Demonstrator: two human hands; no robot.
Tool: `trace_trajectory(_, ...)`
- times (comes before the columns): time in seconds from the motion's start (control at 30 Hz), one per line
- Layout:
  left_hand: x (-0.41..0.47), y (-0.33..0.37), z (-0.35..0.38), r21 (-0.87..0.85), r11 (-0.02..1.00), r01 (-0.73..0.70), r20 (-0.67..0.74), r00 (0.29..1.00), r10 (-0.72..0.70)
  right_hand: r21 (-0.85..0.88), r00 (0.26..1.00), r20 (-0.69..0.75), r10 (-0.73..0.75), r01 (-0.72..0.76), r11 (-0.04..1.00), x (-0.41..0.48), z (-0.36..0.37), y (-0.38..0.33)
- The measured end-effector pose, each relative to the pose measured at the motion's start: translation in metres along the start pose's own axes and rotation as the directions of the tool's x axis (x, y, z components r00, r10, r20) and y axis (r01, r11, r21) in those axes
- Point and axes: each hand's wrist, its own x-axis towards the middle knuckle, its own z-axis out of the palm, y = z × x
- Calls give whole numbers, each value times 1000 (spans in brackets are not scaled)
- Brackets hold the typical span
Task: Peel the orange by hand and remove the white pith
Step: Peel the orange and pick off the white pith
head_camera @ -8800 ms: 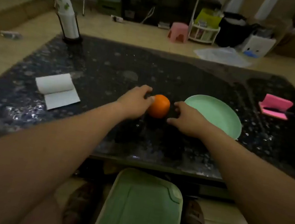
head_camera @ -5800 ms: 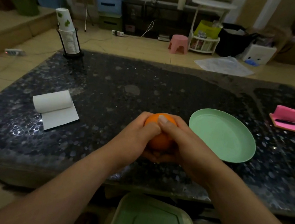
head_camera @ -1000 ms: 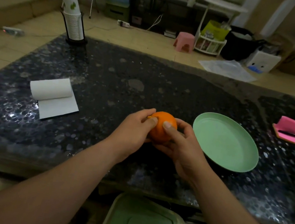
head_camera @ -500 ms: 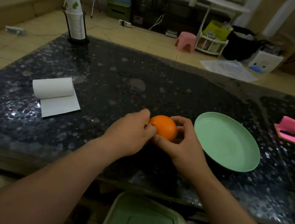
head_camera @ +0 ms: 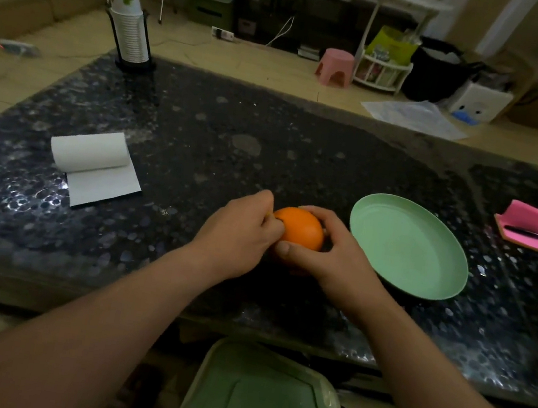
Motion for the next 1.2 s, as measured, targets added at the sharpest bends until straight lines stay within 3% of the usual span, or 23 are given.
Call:
trace_trajectory(0.37,5,-3,8,17,1000,25,41,999,-25,120,999,27,36,-39,992,-5,-5,13)
trace_trajectory(0.5,10,-4,9,-244,966,83,185,982,-38,207,997,43,71,-78,975,-9,-16,20)
trace_trajectory(0.6,10,-1,11,-459,866,199,293,954,-64,276,992,66,107,-121,954,-8,-22,23)
trace_trajectory(0.83,13,0,18,-678,640,361,373,920,-124,404,984,120,130,-168,899,-3,-24,29)
trace_trajectory(1.03,22,-8,25,-837,279,471,416,878,-235,493,976,138,171,-217,842,2,-22,33)
trace_trajectory(1.07,25,-10,26,-828,326,455,381,885,-268,493,976,118,185,-219,842,3,-23,34)
trace_trajectory(1.1,28,-11,27,-750,514,417,300,906,-298,477,976,90,198,-216,852,3,-23,33)
trace_trajectory(1.13,30,-15,29,-560,757,337,191,942,-278,456,977,58,205,-209,865,3,-22,34)
trace_trajectory(1.17,31,-17,31,-287,929,234,99,972,-214,437,977,26,211,-201,877,3,-21,34)
trace_trajectory(1.2,32,-19,34,-23,991,130,44,991,-129,418,977,-5,213,-192,888,4,-21,35)
